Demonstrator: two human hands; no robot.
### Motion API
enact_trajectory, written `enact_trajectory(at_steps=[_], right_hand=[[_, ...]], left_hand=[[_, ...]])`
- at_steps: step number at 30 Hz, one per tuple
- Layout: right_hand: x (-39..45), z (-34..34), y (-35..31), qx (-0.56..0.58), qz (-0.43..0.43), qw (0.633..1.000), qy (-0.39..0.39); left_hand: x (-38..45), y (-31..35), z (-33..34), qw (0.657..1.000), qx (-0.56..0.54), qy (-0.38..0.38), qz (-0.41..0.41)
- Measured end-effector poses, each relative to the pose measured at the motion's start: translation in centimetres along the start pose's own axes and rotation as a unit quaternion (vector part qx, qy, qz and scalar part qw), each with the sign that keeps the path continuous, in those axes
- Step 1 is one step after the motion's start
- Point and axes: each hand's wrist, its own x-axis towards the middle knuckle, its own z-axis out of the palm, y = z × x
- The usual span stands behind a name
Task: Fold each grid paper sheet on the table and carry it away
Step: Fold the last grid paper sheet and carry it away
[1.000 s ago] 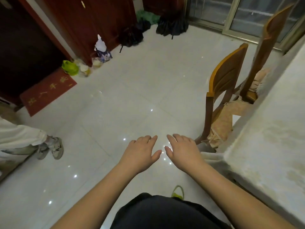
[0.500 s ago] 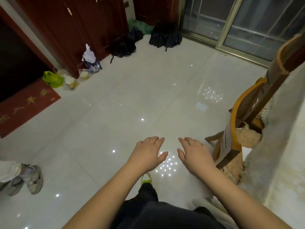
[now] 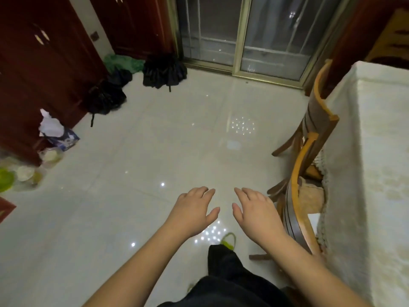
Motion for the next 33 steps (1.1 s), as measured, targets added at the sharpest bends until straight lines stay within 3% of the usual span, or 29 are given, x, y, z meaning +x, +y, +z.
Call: enact_trajectory(at_steps=[12, 19, 33], right_hand=[[15.0, -3.8, 8.5, 0.038, 0.088, 0.995, 0.021], [21.0, -6.5, 12.1, 0.088, 0.163, 0.981, 0.057], [35.7, -10.3, 15.7, 0.071, 0.293, 0.952, 0.055]], left_hand=[[20.4, 1.2, -7.3, 0.992, 0.076, -0.017, 0.095], [30.3, 1.3, -10.0, 0.990, 0.053, -0.025, 0.127], [48.8, 0.1, -13.9, 0.941, 0.096, -0.076, 0.316]])
